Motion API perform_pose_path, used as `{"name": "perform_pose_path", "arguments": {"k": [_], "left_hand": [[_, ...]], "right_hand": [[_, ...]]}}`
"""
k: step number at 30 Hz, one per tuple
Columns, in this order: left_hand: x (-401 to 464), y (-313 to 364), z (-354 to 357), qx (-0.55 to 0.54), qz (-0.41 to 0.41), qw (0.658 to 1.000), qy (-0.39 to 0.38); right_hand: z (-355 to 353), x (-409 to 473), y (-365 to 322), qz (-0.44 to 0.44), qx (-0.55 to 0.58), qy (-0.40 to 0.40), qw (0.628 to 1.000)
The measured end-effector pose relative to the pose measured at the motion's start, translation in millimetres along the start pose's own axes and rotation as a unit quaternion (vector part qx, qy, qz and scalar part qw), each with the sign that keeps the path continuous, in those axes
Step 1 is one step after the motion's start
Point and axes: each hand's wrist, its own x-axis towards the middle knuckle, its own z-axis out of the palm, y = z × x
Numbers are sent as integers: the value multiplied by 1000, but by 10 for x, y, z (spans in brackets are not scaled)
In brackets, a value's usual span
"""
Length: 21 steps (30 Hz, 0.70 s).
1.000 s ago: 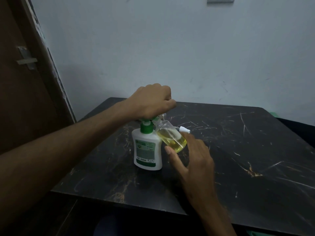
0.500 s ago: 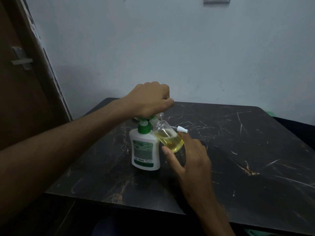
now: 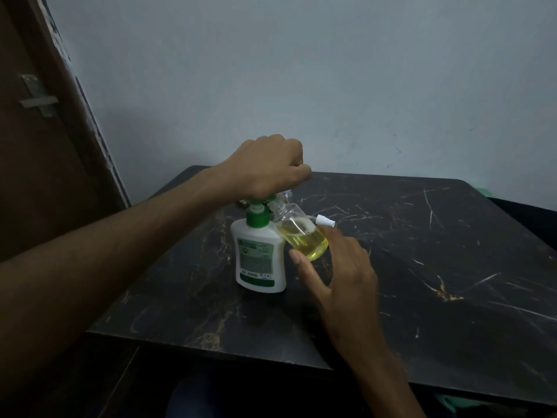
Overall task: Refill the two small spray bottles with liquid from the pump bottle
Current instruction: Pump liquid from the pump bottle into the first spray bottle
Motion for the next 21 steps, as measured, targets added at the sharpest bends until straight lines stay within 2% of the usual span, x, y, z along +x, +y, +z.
{"name": "perform_pose_path", "arguments": {"k": [15,21], "left_hand": [[-27,29,1,2,-8,1000,-18],[-14,25,-67,16,-4,1000,1]], "right_hand": [[11,-1,10,-2,-6,-3,1000],[-6,-2,-12,1,-5,-3,1000]]}}
